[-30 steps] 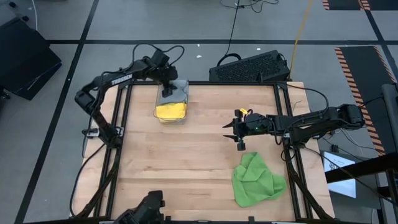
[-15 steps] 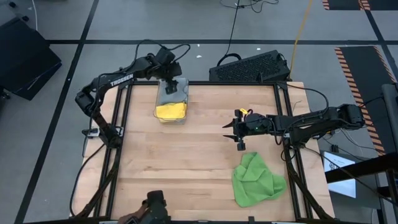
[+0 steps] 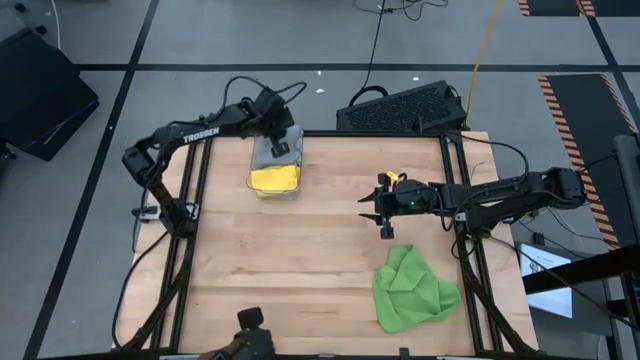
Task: Fold microfiber towels
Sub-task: Put the gray towel into the transparent bin
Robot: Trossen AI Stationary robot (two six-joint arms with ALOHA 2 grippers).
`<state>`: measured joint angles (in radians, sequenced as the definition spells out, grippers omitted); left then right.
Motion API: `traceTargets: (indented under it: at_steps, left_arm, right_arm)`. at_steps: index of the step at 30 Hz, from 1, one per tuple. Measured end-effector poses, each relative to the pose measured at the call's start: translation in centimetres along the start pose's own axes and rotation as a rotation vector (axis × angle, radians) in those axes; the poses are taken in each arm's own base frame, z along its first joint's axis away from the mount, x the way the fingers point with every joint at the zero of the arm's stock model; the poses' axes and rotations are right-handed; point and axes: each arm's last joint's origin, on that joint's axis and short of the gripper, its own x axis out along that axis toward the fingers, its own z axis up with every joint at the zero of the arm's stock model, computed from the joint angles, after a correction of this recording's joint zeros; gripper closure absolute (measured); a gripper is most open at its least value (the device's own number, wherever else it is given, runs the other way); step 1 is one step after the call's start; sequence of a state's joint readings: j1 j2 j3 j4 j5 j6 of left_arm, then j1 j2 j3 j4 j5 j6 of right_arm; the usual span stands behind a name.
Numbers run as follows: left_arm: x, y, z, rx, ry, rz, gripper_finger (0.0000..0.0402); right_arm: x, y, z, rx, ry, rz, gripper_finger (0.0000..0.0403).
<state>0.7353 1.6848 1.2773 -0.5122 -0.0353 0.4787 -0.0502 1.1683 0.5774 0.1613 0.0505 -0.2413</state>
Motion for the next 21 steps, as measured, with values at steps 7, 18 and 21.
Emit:
traceTargets:
  at_steps: [7, 18, 21]
  left_arm:
    - [2.5, -0.2, -3.3, -0.071, -0.013, -0.009, 0.0377]
    - [3.7, -0.9, -4.8, -0.046, -0.054, 0.006, 0.0387]
    - [1.6, -0.3, -3.7, -0.048, -0.085, 0.043, 0.0387]
  right_arm:
    - [0.0, -0.1, 0.1, 0.010, -0.008, -0.003, 0.0234]
    - [0.0, -0.2, 0.6, 0.017, -0.065, -0.018, 0.0234]
    - [0.0, -0.2, 0.6, 0.022, -0.064, -0.018, 0.0234]
